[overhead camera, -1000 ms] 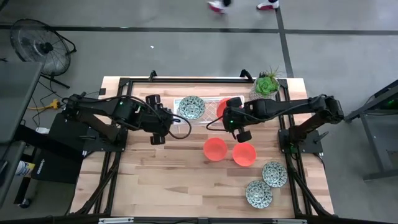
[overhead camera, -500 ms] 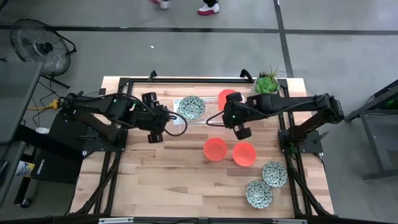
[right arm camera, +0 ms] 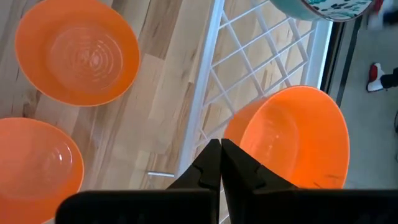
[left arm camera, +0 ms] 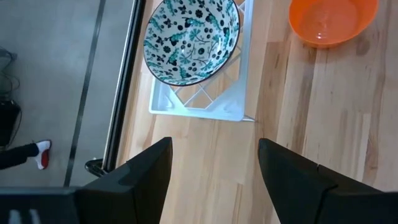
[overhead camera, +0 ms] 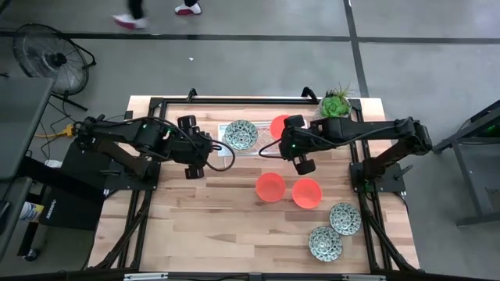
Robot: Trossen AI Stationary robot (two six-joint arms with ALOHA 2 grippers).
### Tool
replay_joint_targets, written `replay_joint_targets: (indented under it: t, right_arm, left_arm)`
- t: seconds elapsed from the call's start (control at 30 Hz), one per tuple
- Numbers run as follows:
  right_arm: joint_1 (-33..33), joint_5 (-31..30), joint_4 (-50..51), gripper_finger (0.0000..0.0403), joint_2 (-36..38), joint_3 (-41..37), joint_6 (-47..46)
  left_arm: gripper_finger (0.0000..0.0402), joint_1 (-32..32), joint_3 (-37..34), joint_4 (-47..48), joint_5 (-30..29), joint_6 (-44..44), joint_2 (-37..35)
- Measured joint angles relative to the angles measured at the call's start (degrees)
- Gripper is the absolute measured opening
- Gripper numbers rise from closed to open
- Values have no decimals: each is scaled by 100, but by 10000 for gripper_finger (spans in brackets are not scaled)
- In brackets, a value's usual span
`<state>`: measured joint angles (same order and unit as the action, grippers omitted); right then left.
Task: Pick & Place Mini bowls
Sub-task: Stack the right orange bowl on top of the other other orange bowl on the shelf
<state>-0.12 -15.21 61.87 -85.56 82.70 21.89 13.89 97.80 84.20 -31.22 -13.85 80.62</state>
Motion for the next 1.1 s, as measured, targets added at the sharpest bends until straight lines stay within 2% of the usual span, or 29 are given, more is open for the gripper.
replay_joint_targets:
  t: [0.17, 0.33, 0.57, 0.67, 0.83, 0.93, 1.03, 1.1]
  right_arm:
    - [15, -70, -18, 0, 17, 80, -86]
    - [26, 62, 25, 11, 66, 550, -414]
    - [5, 66, 934, 83, 248, 1383, -1068]
    - [-38, -40, 1432, 120, 569, 1403, -1318]
    - [-68, -68, 1599, 165, 1472, 926, -1824]
    - [-21, -29, 1602, 180, 1999, 578, -2211]
    - [53, 106, 1601, 185, 2437, 233, -2603]
    - [110, 194, 1600, 185, 2652, 33, -2822]
  left_arm:
    - [232, 0, 0, 0, -22, 0, 0]
    - [232, 0, 0, 84, -204, -15, -109]
    - [232, 0, -99, 74, -521, 7, -301]
    - [232, 0, -702, -325, -458, 11, -652]
    - [232, 0, -2289, -1605, -232, -54, -1530]
    - [232, 4, -3315, -2235, -212, -349, -2250]
    - [232, 2, -4300, -3493, -212, -399, -3045]
    - [232, 3, -4935, -4006, -212, -373, -3555]
